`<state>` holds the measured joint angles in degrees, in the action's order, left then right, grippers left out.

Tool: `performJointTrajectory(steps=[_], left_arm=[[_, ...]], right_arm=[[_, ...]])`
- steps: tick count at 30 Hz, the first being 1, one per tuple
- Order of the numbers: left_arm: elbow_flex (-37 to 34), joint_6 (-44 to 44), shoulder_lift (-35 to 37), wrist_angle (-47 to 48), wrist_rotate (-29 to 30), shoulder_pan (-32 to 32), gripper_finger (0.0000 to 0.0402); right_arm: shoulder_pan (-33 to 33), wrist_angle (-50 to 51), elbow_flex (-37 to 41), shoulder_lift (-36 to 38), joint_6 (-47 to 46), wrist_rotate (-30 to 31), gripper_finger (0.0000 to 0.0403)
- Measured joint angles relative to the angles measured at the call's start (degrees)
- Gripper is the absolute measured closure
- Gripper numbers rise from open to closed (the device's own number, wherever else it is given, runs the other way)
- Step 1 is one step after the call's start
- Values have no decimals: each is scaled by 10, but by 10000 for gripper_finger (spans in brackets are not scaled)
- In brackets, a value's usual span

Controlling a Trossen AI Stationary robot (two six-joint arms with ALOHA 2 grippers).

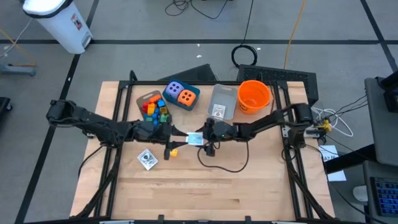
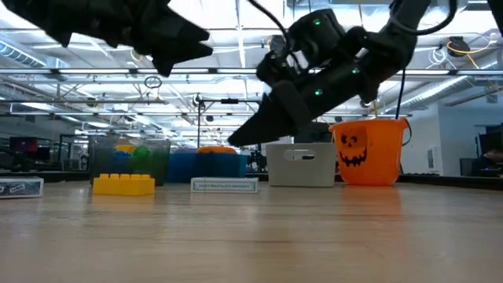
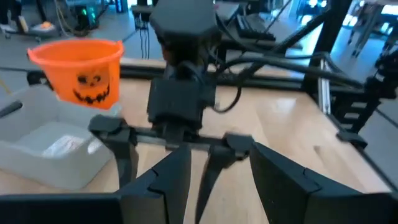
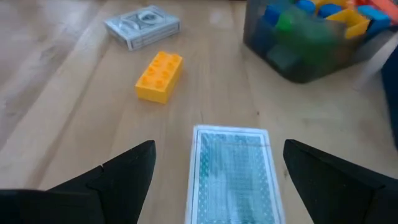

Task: Pick & Place Toys
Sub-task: Put the blue deck of cards into the gray bin

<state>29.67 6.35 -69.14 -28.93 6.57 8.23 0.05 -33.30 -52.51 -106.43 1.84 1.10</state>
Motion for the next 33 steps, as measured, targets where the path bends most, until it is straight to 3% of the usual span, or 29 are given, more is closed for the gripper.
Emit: performJointTrajectory(steps=[8,22,33], left_arm=[[-18,4,0,-8,16,12,231],[-18,13,-3,-7,25,24,231],[-18,14,-3,4,26,24,231]], right_arm=[[-5,6,-36,-51,6,1,55],[-27,76,-40,-52,-13,-43,55],[-24,93,-40,-52,-2,-11,55]])
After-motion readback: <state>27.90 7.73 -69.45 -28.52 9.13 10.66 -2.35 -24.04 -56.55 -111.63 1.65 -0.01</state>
